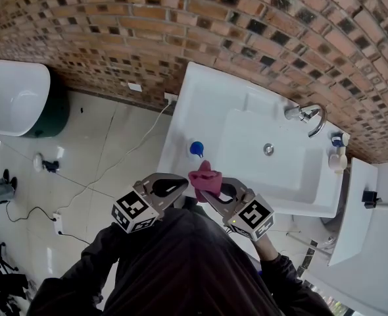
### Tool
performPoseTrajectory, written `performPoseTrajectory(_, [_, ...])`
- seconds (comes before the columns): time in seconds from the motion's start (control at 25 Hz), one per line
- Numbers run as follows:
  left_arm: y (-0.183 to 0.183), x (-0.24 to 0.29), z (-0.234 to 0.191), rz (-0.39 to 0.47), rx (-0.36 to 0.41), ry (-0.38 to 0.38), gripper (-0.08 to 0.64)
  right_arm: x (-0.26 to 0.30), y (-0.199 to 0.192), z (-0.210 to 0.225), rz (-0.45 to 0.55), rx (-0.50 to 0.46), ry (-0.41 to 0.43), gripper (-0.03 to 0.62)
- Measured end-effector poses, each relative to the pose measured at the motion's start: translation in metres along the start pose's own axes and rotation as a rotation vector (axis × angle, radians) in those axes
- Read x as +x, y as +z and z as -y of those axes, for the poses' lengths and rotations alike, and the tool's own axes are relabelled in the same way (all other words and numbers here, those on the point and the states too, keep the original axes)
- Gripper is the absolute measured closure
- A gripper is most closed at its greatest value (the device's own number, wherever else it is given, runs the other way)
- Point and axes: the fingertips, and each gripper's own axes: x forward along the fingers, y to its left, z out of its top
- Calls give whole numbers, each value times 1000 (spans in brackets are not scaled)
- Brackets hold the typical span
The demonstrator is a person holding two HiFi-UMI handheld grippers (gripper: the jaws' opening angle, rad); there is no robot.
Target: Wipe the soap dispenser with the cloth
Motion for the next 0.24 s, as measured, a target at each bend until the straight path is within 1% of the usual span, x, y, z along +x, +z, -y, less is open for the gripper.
performPoseTrajectory(0.24, [-2, -1, -1, -4, 4, -3, 559, 3, 2, -3, 0, 0, 4, 528])
